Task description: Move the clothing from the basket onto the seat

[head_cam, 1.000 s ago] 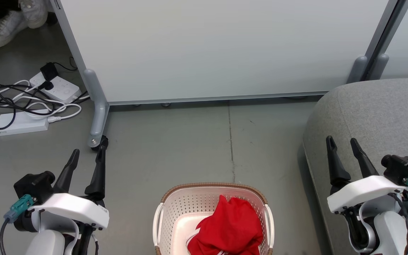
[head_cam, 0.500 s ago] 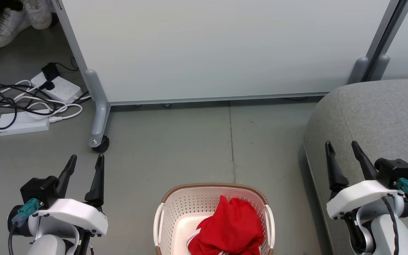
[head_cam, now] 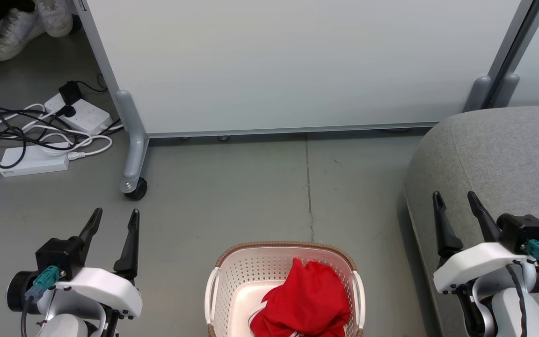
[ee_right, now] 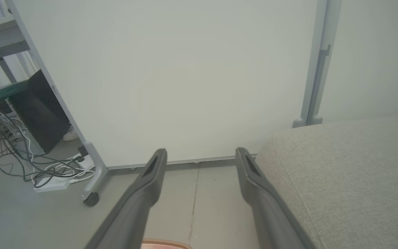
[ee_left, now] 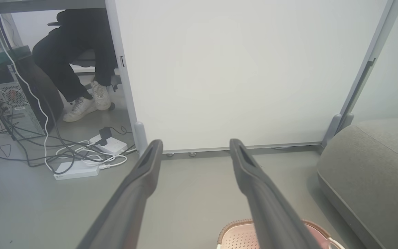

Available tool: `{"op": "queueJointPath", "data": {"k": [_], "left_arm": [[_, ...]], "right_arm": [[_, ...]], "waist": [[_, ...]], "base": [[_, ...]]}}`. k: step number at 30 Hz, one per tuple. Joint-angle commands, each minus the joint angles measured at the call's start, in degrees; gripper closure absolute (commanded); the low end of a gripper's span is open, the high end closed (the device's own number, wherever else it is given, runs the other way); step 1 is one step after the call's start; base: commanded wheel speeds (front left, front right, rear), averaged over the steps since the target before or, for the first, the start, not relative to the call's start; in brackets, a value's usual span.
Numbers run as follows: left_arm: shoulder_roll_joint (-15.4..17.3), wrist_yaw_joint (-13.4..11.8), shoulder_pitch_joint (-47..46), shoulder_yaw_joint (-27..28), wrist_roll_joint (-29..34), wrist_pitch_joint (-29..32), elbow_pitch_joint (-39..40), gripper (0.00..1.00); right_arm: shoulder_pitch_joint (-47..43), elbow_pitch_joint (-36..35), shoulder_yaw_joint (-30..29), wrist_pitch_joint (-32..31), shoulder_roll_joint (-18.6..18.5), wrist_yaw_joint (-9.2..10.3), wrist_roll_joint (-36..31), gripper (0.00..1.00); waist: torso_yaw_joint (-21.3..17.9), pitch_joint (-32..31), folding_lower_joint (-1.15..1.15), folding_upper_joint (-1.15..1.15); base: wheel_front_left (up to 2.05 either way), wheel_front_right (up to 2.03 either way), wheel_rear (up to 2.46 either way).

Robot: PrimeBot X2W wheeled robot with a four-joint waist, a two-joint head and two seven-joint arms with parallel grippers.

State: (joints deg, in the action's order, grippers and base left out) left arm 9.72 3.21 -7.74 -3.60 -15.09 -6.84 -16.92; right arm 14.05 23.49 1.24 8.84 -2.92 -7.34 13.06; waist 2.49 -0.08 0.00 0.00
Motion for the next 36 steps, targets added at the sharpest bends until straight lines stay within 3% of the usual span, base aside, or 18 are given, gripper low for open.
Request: {"op": "queueJointPath", "data": {"k": [1, 12, 36], "left_arm": [[0.42, -0.20, 0.22, 0.02, 0.86, -0.33, 0.32, 0.00], [1.03, -0.96, 0.74, -0.53, 3.31, -0.44, 0.25, 0.00], [1.24, -2.13, -1.45, -1.78, 2.26, -0.06, 1.85, 0.00]], "right_arm": [[-0.21, -0.05, -0.15, 0.11, -0.23, -0.24, -0.88, 0.00], [-0.33, 0.67, 0.24, 0.97, -0.55, -0.20, -4.40, 0.00], [0.96, 0.10, 0.02, 0.41, -0.56, -0.20, -2.26, 0.00]], "waist": [[0.00, 0.00, 0.00, 0.00], [-0.29, 0.06, 0.00, 0.00], [-0.37, 1.34, 0.00, 0.00]], "base": [[0.00, 0.00, 0.00], [0.00, 0.00, 0.00], [0.00, 0.00, 0.00]]}}
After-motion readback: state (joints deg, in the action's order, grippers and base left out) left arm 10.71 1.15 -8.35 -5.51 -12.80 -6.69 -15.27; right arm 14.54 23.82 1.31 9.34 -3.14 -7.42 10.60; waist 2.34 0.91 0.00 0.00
